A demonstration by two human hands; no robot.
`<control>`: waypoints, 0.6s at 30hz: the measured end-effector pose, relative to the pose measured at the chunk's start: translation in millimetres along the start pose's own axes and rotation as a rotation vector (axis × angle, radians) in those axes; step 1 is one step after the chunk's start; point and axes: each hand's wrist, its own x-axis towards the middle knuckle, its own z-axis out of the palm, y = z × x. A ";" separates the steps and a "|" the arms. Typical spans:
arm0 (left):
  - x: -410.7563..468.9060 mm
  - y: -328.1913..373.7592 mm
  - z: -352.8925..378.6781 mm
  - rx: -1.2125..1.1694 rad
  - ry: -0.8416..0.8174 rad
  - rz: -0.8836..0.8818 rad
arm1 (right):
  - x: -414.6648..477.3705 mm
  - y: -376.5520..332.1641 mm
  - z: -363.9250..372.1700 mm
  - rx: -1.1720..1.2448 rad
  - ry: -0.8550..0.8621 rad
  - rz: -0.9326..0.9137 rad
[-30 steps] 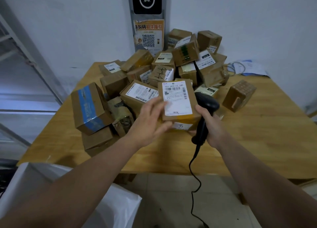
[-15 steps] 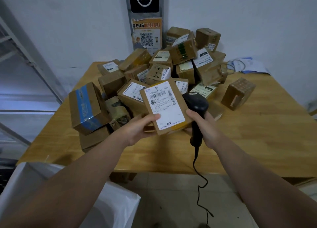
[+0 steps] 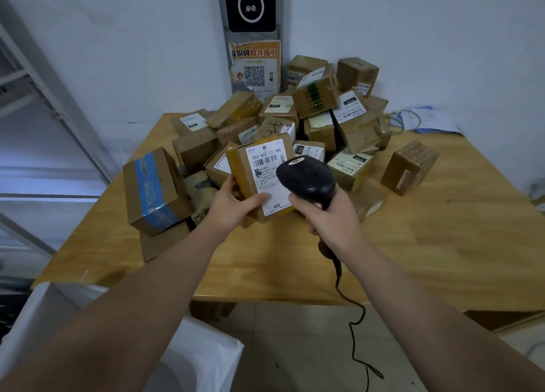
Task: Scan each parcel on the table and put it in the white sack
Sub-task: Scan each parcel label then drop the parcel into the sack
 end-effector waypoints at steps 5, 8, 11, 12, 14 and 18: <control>-1.4 0.5 1.0 0.034 0.009 0.023 | -7.9 -7.6 2.4 0.113 -0.039 0.048; -2.1 2.0 1.4 0.043 0.013 0.024 | -10.4 -14.9 1.5 0.095 -0.037 0.087; -4.0 2.9 2.9 0.038 0.013 0.019 | -9.4 -16.2 3.4 -0.065 0.002 0.122; -4.3 2.5 3.6 0.040 0.015 0.014 | -9.4 -15.7 4.8 -0.102 0.016 0.133; -4.3 2.0 4.6 0.041 0.017 0.005 | -10.0 -13.7 6.9 -0.127 0.045 0.152; -5.2 2.5 6.4 0.045 0.023 -0.008 | -12.3 -13.3 6.8 -0.078 0.083 0.180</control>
